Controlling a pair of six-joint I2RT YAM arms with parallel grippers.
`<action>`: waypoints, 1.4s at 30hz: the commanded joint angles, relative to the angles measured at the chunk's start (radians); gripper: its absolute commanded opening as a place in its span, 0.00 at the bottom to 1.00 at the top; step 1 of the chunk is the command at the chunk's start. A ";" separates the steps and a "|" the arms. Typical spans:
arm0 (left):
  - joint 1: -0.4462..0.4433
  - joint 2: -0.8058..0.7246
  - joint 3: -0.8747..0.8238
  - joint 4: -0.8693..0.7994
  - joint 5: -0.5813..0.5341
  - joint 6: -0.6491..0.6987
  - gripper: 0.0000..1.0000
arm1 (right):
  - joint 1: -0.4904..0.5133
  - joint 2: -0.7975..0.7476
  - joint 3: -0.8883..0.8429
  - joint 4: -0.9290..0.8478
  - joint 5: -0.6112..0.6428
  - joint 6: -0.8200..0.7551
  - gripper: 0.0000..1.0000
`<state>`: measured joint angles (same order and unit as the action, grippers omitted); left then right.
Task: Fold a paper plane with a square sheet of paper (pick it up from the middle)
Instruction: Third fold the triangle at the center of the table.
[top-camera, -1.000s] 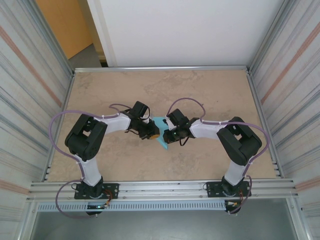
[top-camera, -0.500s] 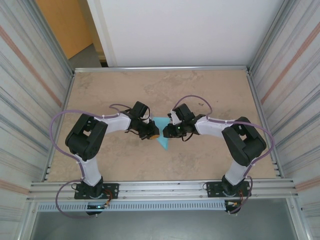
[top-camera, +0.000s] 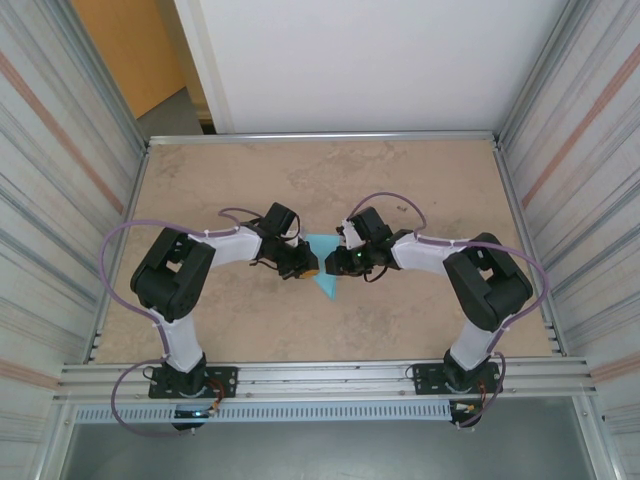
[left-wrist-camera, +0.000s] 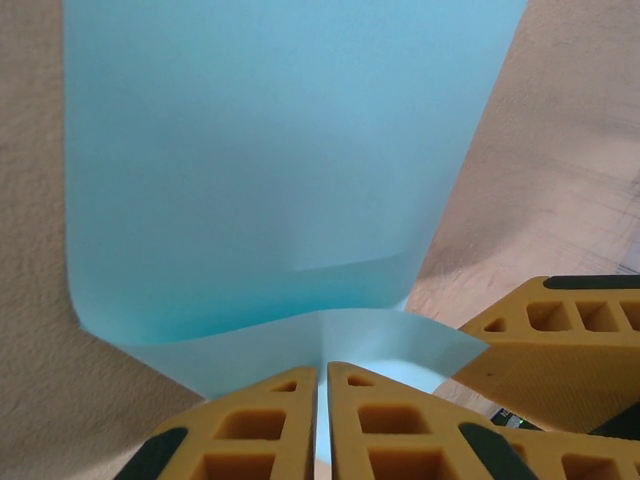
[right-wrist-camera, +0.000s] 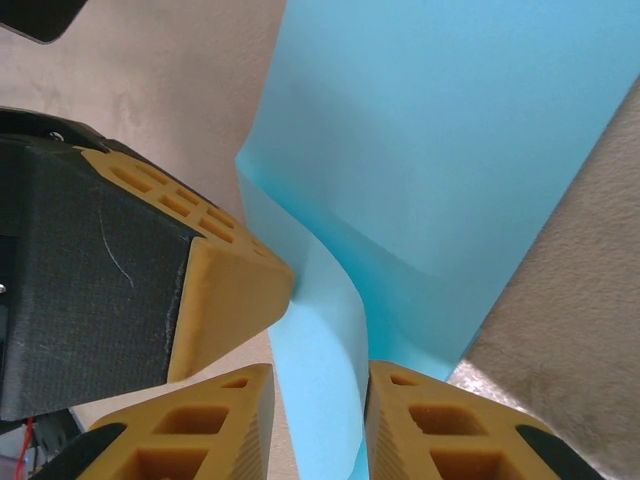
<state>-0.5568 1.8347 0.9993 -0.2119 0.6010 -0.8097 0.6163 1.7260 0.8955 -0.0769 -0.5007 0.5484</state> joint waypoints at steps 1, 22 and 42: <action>-0.006 -0.029 0.005 -0.023 -0.013 0.013 0.11 | -0.004 0.022 -0.008 0.021 -0.049 0.022 0.27; -0.005 -0.028 0.017 -0.023 -0.010 0.016 0.12 | -0.005 0.054 0.015 -0.002 0.005 -0.037 0.07; -0.005 -0.005 0.022 -0.018 0.013 0.024 0.12 | -0.005 0.083 0.032 -0.010 0.019 -0.053 0.05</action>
<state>-0.5568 1.8347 0.9997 -0.2115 0.6022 -0.8089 0.6147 1.7935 0.9016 -0.0582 -0.4938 0.5194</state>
